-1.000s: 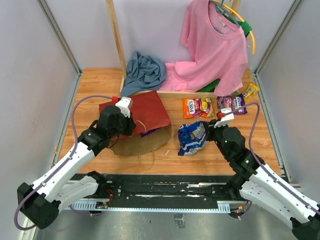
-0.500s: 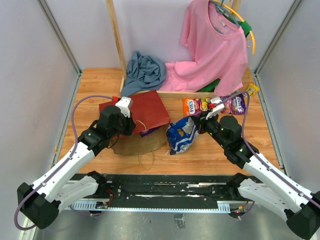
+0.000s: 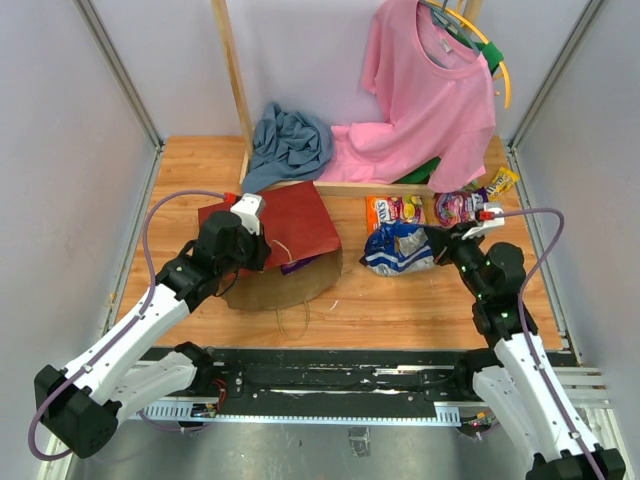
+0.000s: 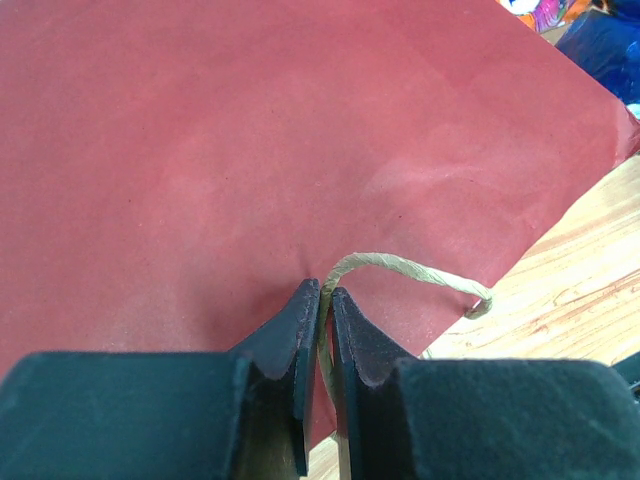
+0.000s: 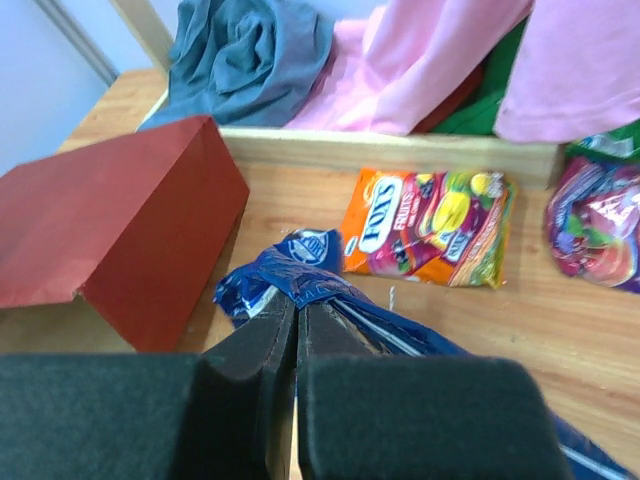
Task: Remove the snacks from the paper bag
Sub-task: Place the snack at the center of the board.
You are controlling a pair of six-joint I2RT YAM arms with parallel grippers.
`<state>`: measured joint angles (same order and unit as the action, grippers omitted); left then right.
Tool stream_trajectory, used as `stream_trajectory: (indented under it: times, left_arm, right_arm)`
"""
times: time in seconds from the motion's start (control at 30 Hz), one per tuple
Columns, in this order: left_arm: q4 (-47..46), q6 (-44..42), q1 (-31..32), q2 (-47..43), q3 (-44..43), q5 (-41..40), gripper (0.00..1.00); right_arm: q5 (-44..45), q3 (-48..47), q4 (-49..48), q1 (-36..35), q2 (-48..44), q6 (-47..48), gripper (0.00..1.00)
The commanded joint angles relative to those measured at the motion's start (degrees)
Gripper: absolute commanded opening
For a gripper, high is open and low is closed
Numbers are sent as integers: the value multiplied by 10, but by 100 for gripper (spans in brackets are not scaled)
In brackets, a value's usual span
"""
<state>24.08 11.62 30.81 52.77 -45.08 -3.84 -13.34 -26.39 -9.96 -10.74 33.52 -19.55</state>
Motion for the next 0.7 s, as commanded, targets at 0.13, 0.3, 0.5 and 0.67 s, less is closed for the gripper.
stream_trajectory:
  times: [0.13, 0.3, 0.5, 0.67]
  left_arm:
    - [-6, -2, -6, 0, -2, -4, 15]
    - [-5, -2, -6, 3, -2, -4, 15]
    - [-4, -1, -6, 3, -3, -10, 15]
    - [-2, 2, -7, 2, -4, -14, 15]
  right_arm:
    - [-74, -100, 5, 8, 38, 3, 1]
    - [-147, -204, 1, 7, 121, -8, 1]
    - [-189, -298, 17, 4, 195, -42, 1]
    - [-205, -412, 103, -16, 266, -1, 1]
